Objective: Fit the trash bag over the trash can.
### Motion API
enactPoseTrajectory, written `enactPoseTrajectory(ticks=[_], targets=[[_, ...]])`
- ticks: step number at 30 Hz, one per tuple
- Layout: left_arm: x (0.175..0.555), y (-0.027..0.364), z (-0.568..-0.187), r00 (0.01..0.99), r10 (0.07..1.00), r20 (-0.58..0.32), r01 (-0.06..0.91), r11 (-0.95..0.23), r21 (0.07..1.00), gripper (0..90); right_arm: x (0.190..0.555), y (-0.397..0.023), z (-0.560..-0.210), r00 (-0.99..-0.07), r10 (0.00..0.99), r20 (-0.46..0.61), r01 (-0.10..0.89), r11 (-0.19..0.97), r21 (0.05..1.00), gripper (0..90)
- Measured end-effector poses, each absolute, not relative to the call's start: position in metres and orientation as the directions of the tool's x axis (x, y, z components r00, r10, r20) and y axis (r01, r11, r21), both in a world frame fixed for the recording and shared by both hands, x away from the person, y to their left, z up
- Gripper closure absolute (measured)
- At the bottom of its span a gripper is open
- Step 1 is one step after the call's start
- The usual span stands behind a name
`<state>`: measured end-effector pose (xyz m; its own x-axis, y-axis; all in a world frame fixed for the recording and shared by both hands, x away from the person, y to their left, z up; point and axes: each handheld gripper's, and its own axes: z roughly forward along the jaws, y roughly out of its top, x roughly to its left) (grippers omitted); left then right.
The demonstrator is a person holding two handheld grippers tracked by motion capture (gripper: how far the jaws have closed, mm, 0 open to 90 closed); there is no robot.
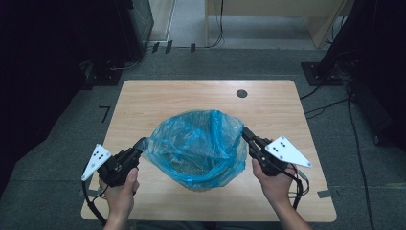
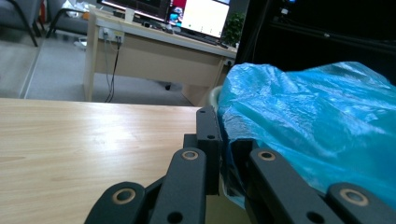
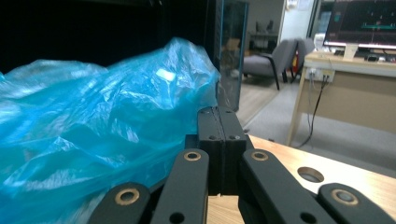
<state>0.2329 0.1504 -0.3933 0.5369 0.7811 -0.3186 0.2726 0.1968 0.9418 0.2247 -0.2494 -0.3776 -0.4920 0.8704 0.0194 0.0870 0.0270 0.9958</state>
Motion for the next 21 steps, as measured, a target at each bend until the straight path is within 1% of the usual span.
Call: enactPoseTrajectory(ticks=[2, 3, 4, 7, 9, 12, 14, 16, 21], targets=[[0.245, 0.147, -0.399, 0.514, 0.779, -0.358, 0.315, 0.217, 0.924, 89.8, 0.237, -0.244, -0.381, -0.491, 0.87, 0.04, 0.121, 0.023, 0.992, 90.0], [0.251, 0.147, -0.404, 0.502, 0.774, -0.386, 0.344, 0.23, 0.91, 90.0, 0.25, -0.241, -0.388, -0.483, 0.872, 0.081, 0.165, 0.0, 0.986, 90.0], [0.257, 0.146, -0.41, 0.496, 0.763, -0.416, 0.371, 0.247, 0.895, 90.0, 0.25, -0.241, -0.388, -0.483, 0.872, 0.081, 0.165, 0.0, 0.986, 90.0], [0.273, 0.141, -0.428, 0.472, 0.741, -0.477, 0.45, 0.262, 0.853, 90.0, 0.266, -0.24, -0.403, -0.481, 0.858, 0.178, 0.247, -0.063, 0.967, 90.0], [0.279, 0.135, -0.44, 0.459, 0.742, -0.489, 0.491, 0.247, 0.835, 90.0, 0.275, -0.241, -0.416, -0.47, 0.849, 0.243, 0.3, -0.106, 0.948, 90.0], [0.286, 0.126, -0.454, 0.452, 0.725, -0.521, 0.555, 0.229, 0.8, 90.0, 0.284, -0.242, -0.435, -0.443, 0.843, 0.306, 0.369, -0.139, 0.919, 90.0], [0.287, 0.123, -0.459, 0.446, 0.734, -0.512, 0.577, 0.202, 0.792, 90.0, 0.288, -0.242, -0.448, -0.426, 0.842, 0.332, 0.413, -0.145, 0.899, 90.0], [0.288, 0.123, -0.461, 0.439, 0.727, -0.527, 0.59, 0.209, 0.78, 90.0, 0.289, -0.242, -0.46, -0.421, 0.834, 0.357, 0.451, -0.148, 0.88, 90.0], [0.289, 0.123, -0.463, 0.417, 0.765, -0.491, 0.598, 0.176, 0.782, 90.0, 0.286, -0.238, -0.46, -0.436, 0.833, 0.341, 0.459, -0.12, 0.88, 90.0]])
